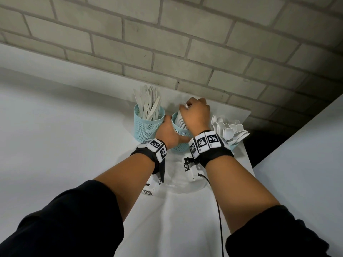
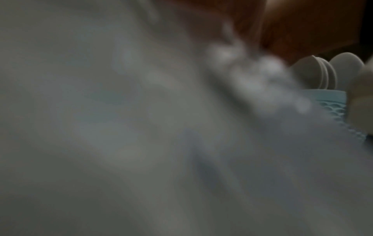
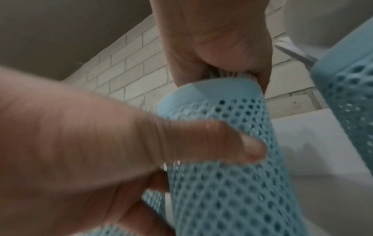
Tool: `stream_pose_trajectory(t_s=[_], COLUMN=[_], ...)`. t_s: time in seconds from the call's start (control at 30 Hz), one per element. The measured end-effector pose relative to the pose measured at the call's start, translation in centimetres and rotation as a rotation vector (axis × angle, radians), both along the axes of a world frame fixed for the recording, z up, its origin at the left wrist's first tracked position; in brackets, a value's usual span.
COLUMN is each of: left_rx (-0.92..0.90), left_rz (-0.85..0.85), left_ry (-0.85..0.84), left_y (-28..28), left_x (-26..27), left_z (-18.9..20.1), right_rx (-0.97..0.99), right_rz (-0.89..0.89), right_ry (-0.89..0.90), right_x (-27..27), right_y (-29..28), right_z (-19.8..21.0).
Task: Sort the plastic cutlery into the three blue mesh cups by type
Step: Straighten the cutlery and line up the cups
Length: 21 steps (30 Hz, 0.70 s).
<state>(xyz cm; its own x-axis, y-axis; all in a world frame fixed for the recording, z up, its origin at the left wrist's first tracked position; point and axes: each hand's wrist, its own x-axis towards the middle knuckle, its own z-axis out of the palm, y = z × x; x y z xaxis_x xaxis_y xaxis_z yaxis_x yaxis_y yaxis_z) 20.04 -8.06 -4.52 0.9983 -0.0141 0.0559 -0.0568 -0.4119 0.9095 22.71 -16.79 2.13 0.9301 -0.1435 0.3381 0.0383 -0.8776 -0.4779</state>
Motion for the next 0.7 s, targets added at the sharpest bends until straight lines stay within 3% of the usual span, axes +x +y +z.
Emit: stream_pose_trajectory(t_s=[0.13, 0.23, 0.43, 0.6, 0.7], left_rx=[0.006, 0.005, 0.022, 0.080, 0.120], left_rz=[-0.001, 0.001, 0.004, 0.020, 0.014], left_ry=[0.021, 0.016, 0.031, 0.036, 0.061], left_y=[-0.1, -0.1, -0.1, -0.1, -0.1], left_x=[0.1, 0.0, 0.0, -0.1, -0.5], left_z=[-0.1, 0.1, 0.2, 0.5, 1.4], right_rx=[0.121, -0.014, -0.095, 0.020, -0.037], right_rz=[0.047, 0.136, 0.120, 0.160, 0.170], right_ry=[-0.126, 0.011, -0.036, 0.047, 0.140], right_x=[0.0, 0.1, -0.2, -0.5, -1.0], right_y=[-0.7, -0.5, -0.5, -1.1, -2.1], right_z=[0.5, 0.2, 0.1, 1.3, 1.8])
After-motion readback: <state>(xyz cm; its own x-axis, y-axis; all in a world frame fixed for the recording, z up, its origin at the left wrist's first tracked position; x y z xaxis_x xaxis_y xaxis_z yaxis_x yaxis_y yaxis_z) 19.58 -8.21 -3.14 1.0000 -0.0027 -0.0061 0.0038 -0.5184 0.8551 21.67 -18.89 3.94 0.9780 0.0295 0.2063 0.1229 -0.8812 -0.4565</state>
